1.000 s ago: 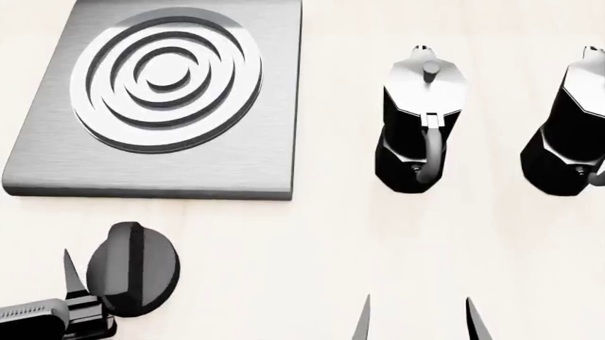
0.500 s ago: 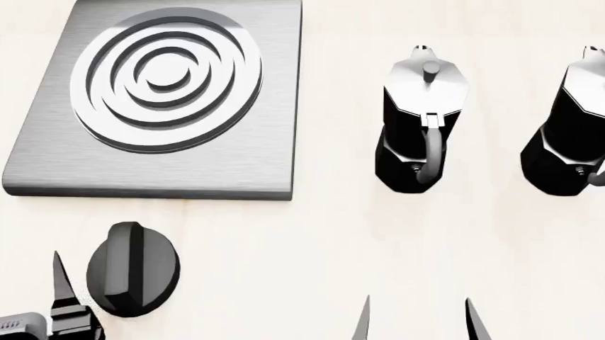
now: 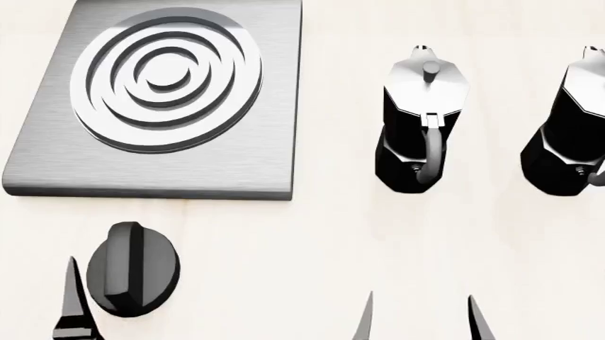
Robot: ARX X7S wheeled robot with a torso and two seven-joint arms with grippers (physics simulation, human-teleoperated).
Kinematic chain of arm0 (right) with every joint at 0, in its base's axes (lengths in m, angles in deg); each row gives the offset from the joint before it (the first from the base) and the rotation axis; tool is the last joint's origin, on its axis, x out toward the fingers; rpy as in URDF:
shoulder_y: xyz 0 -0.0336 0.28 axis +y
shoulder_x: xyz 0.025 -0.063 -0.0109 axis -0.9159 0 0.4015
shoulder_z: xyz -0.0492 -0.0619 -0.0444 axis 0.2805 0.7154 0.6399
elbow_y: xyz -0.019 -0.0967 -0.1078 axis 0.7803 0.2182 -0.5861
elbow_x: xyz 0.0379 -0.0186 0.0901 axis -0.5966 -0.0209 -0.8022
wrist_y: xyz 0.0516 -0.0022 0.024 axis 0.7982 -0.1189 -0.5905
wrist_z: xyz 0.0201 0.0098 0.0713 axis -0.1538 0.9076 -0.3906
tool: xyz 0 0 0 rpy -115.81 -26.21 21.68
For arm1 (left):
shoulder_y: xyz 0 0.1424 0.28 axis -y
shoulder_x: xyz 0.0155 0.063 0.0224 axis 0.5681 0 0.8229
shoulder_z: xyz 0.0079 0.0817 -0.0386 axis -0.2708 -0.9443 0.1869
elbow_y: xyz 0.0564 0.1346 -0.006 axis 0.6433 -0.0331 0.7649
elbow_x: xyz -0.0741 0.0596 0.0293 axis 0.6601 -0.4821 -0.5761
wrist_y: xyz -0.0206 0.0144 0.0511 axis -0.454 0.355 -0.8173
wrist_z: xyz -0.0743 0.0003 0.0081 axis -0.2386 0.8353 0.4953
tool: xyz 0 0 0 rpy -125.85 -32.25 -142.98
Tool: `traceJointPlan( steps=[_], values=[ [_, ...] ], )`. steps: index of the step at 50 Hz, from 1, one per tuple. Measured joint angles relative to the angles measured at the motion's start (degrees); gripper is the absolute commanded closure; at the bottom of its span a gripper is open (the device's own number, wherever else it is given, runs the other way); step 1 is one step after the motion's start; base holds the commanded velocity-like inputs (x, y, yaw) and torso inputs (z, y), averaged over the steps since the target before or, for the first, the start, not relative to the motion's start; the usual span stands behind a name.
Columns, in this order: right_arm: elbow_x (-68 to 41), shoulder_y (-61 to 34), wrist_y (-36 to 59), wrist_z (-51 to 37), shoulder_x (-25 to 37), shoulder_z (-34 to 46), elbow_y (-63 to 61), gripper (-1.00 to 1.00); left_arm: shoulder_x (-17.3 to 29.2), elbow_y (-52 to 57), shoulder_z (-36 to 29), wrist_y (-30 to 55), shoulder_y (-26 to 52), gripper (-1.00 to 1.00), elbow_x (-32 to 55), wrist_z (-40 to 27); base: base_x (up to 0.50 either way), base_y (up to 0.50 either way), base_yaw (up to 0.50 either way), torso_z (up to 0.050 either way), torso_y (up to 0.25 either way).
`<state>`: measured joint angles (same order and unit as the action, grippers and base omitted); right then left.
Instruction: Turn off the stove.
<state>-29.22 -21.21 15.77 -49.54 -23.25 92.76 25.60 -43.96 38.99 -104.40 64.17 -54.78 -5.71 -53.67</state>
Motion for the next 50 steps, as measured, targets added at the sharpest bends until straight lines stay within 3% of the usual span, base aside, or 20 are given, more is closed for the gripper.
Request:
traceJointPlan(
  steps=[50],
  values=[
    [-3.8, -4.5, 2.8, -0.5, 0.3, -1.6, -0.9, -1.0, 3.8, 12.2, -2.7, 3.5, 1.0, -1.0, 1.5, 2.7, 0.0, 0.0, 0.0, 0.0, 0.0]
  ],
)
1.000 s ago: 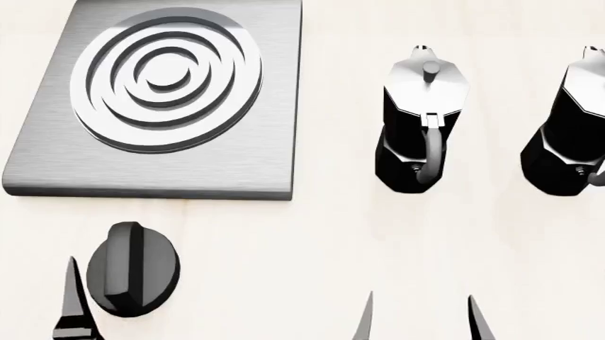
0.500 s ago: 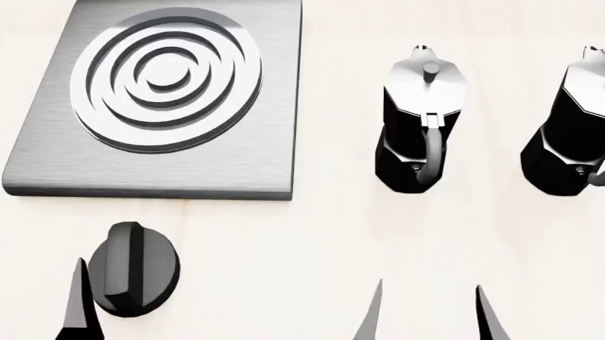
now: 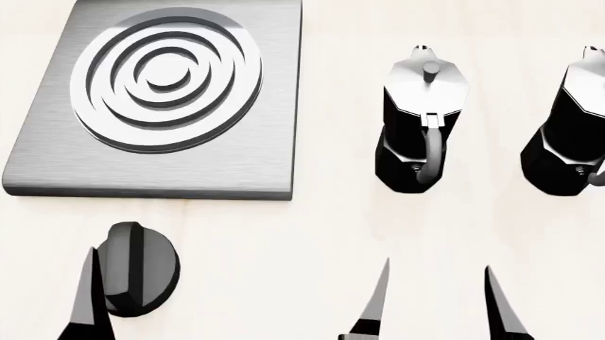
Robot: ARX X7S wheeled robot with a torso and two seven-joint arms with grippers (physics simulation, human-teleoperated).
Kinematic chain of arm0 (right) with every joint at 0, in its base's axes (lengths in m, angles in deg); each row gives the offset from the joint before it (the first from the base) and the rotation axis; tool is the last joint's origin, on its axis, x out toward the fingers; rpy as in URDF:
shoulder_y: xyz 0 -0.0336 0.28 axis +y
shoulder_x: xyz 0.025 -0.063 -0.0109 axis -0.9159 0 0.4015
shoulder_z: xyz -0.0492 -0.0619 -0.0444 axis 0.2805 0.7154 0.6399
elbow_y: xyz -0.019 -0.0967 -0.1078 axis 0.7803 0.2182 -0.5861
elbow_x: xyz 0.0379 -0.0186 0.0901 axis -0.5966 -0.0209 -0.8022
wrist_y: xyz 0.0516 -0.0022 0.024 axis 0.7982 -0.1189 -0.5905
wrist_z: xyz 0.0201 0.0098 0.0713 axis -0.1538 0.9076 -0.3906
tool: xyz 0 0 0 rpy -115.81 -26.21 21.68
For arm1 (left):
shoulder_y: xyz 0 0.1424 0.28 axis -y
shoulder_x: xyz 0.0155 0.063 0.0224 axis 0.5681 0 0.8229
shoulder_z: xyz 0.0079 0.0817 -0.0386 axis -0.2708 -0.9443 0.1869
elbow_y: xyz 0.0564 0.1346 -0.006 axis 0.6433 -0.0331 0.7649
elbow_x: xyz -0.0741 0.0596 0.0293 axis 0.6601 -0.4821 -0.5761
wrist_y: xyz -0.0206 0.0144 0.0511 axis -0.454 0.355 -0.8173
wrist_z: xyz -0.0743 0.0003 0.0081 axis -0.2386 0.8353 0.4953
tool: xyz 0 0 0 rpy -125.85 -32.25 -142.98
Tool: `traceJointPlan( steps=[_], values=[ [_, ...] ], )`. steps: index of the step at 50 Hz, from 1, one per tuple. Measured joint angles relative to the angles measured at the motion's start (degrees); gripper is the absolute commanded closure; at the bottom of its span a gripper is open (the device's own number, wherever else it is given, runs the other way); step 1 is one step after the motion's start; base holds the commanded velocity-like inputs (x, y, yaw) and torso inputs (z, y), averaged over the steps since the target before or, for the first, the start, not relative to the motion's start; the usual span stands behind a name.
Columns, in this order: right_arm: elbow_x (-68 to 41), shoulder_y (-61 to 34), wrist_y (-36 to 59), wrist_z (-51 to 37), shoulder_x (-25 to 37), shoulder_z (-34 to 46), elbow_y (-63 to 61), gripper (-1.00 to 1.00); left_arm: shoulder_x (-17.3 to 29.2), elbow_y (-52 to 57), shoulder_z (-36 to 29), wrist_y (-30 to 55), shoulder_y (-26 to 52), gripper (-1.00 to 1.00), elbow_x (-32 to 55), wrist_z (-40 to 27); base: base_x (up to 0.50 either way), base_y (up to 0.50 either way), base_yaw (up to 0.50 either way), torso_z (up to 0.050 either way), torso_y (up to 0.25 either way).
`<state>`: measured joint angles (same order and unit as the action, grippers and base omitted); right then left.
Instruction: Turn off the stove.
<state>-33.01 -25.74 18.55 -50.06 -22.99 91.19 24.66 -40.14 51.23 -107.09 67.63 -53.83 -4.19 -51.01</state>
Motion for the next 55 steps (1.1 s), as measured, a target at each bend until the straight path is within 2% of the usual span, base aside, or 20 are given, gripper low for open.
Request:
traceJointPlan(
  steps=[55],
  values=[
    [-1.4, -2.7, 6.5, -1.8, 2.6, -0.5, -12.6, -1.0, 0.6, 6.8, 1.2, 6.4, 5.3, -1.0, 4.7, -1.8, 0.0, 0.0, 0.0, 0.0, 0.0]
  ],
)
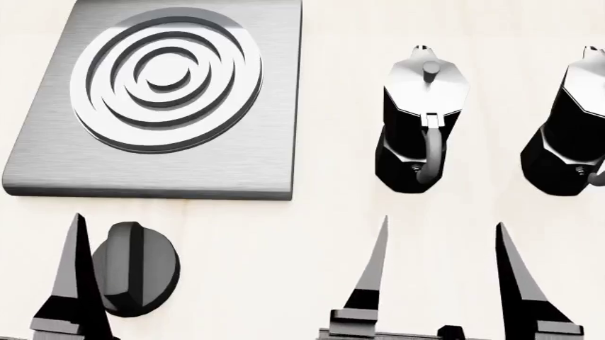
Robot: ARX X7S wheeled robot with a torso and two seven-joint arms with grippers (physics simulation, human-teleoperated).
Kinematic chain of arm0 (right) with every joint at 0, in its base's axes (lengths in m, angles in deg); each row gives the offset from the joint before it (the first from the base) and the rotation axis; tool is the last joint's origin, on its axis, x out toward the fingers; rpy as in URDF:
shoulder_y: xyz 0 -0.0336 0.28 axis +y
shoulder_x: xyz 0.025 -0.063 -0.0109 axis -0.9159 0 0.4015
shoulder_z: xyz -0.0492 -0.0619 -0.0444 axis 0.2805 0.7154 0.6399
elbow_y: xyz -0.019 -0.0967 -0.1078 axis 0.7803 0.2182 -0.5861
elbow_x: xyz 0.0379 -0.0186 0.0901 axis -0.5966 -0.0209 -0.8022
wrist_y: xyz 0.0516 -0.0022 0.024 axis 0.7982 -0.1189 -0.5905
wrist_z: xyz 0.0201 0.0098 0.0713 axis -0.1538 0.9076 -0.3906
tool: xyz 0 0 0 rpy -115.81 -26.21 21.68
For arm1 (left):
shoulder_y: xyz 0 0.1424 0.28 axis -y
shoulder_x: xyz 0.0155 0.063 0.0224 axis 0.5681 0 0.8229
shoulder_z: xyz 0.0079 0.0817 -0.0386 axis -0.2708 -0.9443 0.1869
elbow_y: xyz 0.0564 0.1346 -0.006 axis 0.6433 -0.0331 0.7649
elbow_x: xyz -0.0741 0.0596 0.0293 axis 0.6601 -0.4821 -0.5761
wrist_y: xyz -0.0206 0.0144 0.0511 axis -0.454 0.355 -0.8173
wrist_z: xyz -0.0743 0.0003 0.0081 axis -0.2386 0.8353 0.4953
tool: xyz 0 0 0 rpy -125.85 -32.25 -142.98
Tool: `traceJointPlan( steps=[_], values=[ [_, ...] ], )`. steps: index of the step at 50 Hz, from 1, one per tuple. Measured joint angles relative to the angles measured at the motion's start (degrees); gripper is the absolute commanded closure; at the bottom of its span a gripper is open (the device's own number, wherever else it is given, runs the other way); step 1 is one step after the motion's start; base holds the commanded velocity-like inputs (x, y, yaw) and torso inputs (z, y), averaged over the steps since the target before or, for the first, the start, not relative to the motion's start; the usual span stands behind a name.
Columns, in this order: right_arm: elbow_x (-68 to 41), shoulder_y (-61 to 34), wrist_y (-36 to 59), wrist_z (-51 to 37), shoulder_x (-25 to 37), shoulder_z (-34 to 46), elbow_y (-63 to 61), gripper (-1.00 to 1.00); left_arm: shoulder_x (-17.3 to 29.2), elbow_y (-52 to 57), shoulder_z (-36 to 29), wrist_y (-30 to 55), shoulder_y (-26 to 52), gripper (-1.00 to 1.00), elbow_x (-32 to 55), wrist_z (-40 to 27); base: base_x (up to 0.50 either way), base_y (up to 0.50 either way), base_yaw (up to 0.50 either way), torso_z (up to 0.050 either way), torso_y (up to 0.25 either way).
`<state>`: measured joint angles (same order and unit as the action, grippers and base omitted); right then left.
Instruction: Turn off the stove.
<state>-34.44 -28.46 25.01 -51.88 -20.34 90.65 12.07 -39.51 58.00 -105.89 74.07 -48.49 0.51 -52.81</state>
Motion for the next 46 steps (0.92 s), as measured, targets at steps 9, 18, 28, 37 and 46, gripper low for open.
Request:
traceJointPlan(
  steps=[9, 18, 28, 37, 46],
  values=[
    [-0.1, -0.3, 1.1, -0.4, 0.5, 0.0, -2.5, -1.0, 0.2, 1.5, 0.6, 1.3, 1.1, -1.0, 1.1, -0.7, 0.0, 0.0, 0.0, 0.0, 0.0],
    [-0.2, -0.5, 2.2, -0.8, 0.9, 0.0, -5.0, -1.0, 0.5, 3.3, 1.3, 2.8, 2.5, -1.0, 2.5, -1.5, 0.0, 0.0, 0.0, 0.0, 0.0],
    [-0.4, -0.8, 3.5, -1.2, 1.5, -0.1, -7.9, -1.0, 0.8, 5.2, 1.7, 4.3, 4.0, -1.0, 3.7, -2.3, 0.0, 0.0, 0.0, 0.0, 0.0],
    [-0.7, -1.1, 4.7, -1.5, 2.0, -0.1, -10.3, -1.0, 1.2, 6.9, 2.0, 5.7, 5.3, -1.0, 4.6, -3.1, 0.0, 0.0, 0.0, 0.0, 0.0],
    [-1.2, -1.8, 6.2, -1.9, 2.4, -0.3, -12.6, -1.0, 1.6, 8.1, 2.2, 6.9, 6.6, -1.0, 5.6, -3.9, 0.0, 0.0, 0.0, 0.0, 0.0]
  ],
)
